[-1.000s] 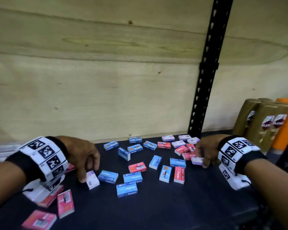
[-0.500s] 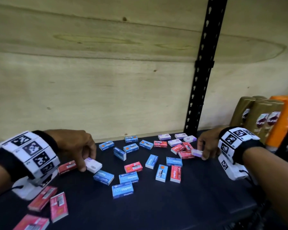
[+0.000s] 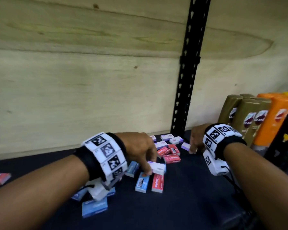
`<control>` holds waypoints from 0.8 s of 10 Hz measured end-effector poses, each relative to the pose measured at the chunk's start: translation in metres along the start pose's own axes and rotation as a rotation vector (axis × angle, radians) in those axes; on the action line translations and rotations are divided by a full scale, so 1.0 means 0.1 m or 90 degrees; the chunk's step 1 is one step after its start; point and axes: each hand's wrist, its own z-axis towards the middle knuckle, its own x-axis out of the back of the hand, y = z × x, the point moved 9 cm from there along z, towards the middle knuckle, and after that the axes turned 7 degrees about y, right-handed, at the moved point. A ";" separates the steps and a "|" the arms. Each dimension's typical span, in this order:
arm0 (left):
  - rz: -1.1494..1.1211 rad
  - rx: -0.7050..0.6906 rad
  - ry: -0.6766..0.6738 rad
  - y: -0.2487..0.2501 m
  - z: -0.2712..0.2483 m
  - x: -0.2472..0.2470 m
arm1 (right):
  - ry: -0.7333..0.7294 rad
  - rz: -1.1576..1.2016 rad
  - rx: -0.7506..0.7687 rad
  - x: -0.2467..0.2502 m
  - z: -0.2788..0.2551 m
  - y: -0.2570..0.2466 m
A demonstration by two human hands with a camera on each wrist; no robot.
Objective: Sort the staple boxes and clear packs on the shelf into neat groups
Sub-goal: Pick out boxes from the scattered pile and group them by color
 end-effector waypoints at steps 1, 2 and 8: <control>0.011 -0.054 -0.002 0.37 0.25 -0.04 | 0.066 0.006 0.001 0.00 0.03 0.01; 0.009 -0.064 0.000 0.54 0.43 -0.11 | 0.074 0.020 -0.002 -0.04 0.06 0.03; 0.031 -0.058 0.059 0.63 0.58 -0.33 | 0.020 0.000 0.031 -0.10 0.26 -0.07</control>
